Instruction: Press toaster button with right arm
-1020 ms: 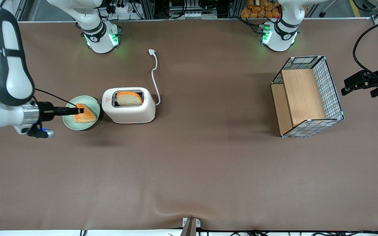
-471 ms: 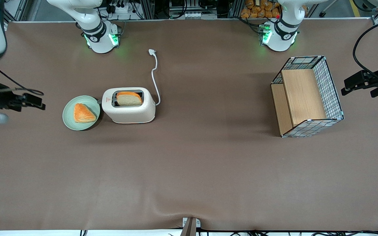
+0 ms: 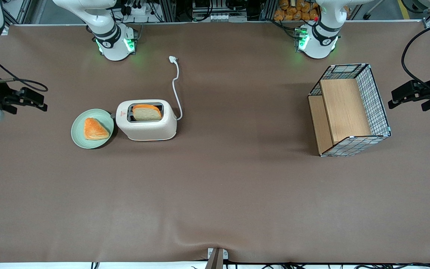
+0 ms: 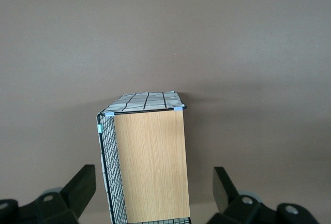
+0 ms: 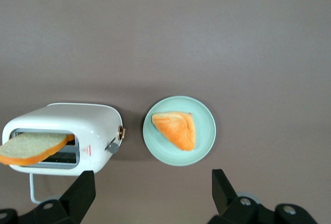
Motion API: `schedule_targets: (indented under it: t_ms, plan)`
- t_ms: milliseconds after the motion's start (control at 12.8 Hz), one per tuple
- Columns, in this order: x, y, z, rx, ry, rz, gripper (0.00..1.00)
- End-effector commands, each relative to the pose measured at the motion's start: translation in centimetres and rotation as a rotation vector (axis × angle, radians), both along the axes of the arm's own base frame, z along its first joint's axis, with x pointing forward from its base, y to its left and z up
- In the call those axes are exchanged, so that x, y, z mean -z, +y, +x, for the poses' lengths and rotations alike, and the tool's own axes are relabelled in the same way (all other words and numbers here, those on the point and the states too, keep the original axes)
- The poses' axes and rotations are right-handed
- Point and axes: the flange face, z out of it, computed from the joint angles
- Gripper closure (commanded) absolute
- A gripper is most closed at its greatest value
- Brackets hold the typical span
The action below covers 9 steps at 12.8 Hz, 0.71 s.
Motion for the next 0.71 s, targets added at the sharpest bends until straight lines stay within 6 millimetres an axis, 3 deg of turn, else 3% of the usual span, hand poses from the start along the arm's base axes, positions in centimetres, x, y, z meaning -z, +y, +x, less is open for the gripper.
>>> schedule_targets:
  t_ms: [0, 627]
  plan:
    - [-3.3, 0.2, -1.8, 0.027, 0.002, -0.026, 0.00]
    - [-5.6, -0.7, -2.5, 0.153, 0.017, -0.034, 0.00]
